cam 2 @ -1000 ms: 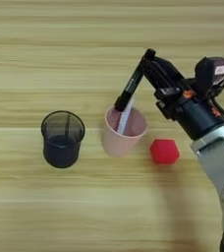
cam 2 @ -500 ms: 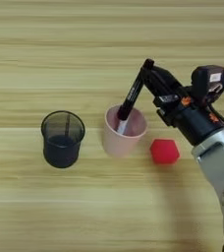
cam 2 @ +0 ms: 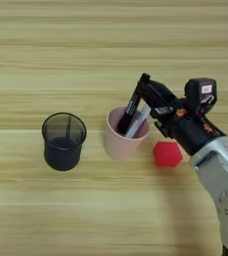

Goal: Move the objects on the table

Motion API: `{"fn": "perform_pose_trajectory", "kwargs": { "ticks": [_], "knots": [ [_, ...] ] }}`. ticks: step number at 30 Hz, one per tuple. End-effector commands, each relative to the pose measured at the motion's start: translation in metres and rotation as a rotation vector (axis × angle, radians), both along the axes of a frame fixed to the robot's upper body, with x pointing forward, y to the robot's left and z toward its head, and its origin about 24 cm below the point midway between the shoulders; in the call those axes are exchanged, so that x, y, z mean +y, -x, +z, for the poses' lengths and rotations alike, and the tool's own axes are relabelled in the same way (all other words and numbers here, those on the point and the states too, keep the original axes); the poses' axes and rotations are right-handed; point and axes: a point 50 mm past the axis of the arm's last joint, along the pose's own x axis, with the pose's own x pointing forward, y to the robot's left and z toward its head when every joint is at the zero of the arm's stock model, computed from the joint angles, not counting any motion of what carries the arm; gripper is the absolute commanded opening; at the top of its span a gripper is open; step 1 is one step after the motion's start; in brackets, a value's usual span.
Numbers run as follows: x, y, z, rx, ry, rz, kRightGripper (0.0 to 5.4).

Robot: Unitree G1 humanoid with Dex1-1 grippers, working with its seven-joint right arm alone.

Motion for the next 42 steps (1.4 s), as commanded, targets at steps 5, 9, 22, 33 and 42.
{"fn": "perform_pose_trajectory", "kwargs": {
  "ticks": [5, 9, 22, 33, 42],
  "knots": [
    [0.003, -0.005, 0.012, -0.083, 0.034, 0.010, 0.77],
    [0.003, -0.007, 0.009, -0.076, 0.032, 0.012, 0.77],
    [0.006, -0.010, 0.003, -0.056, 0.035, 0.021, 1.45],
    [0.006, -0.010, 0.005, -0.064, 0.039, 0.019, 2.54],
    [0.010, -0.006, 0.010, -0.096, 0.040, 0.033, 3.40]
  ]
}}
